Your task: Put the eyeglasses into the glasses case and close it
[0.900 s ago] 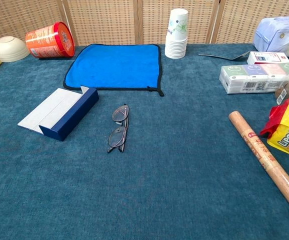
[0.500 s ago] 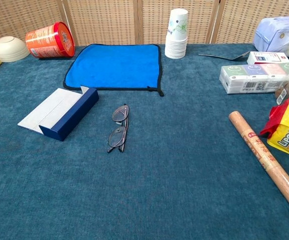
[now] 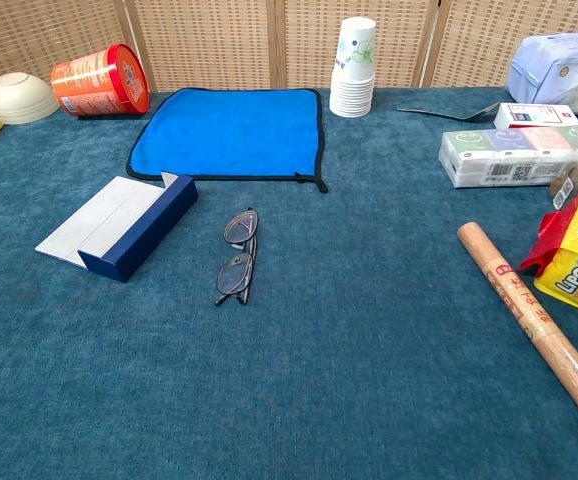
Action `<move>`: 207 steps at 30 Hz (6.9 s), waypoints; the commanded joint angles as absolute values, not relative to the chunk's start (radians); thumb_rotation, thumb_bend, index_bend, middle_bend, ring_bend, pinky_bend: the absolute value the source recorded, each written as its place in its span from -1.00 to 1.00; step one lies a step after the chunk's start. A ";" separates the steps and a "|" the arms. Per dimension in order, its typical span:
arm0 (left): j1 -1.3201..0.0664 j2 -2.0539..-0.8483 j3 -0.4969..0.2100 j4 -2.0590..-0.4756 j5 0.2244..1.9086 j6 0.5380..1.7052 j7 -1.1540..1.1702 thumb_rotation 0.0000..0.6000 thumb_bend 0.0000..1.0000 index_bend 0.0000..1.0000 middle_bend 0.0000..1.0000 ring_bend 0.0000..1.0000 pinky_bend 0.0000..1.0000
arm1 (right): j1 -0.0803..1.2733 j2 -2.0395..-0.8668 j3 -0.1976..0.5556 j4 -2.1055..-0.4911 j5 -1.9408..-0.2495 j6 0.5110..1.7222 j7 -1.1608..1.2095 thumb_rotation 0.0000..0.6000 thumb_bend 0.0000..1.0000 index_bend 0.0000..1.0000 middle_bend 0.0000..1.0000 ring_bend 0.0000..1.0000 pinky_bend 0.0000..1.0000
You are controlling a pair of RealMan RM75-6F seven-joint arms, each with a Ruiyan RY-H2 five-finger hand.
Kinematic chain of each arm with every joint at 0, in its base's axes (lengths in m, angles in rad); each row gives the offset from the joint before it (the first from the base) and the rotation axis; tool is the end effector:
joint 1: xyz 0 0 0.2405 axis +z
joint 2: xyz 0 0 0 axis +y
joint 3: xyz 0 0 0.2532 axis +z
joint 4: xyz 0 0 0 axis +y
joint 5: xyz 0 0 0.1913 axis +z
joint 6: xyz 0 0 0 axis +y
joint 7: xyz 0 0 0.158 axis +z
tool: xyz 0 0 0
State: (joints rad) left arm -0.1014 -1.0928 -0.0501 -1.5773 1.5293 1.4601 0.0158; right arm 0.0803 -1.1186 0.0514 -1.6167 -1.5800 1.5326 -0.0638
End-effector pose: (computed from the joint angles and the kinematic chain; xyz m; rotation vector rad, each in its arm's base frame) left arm -0.3031 0.1989 0.1812 -1.4513 -0.8390 -0.8616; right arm -0.2863 -0.1914 0.1768 1.4395 -0.7902 0.9317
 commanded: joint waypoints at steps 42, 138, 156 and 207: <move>-0.720 -1.365 -0.039 -1.317 1.815 0.960 -0.010 1.00 -0.29 -0.67 -0.91 -0.98 -0.98 | 0.003 -1.074 0.051 -1.680 -1.534 1.599 -0.113 1.00 -0.20 -1.00 -0.78 -0.82 -0.45; -1.054 -1.775 0.164 -0.810 1.851 1.000 -0.169 1.00 -0.29 0.18 -0.80 -1.00 -1.00 | -0.099 -1.054 0.073 -1.671 -1.522 1.690 -0.093 1.00 -0.19 -1.00 -0.82 -0.82 -0.43; -1.015 -1.681 0.123 -0.910 1.797 1.074 -0.157 1.00 -0.30 0.38 -0.66 -0.91 -1.00 | -0.095 -1.056 0.078 -1.674 -1.532 1.690 -0.089 1.00 -0.19 -1.00 -0.82 -0.82 -0.43; -0.778 -1.459 0.113 -0.963 1.625 0.969 -0.038 1.00 -0.31 0.19 -0.78 -0.99 -1.00 | -0.007 -1.095 0.091 -1.681 -1.530 1.593 -0.109 1.00 -0.19 -1.00 -0.84 -0.82 -0.43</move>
State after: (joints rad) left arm -0.7776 -1.4574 0.1135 -0.9642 1.6245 0.9705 -0.0380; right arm -0.0070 -1.0954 0.0912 -1.6814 -1.5300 1.5935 -0.1090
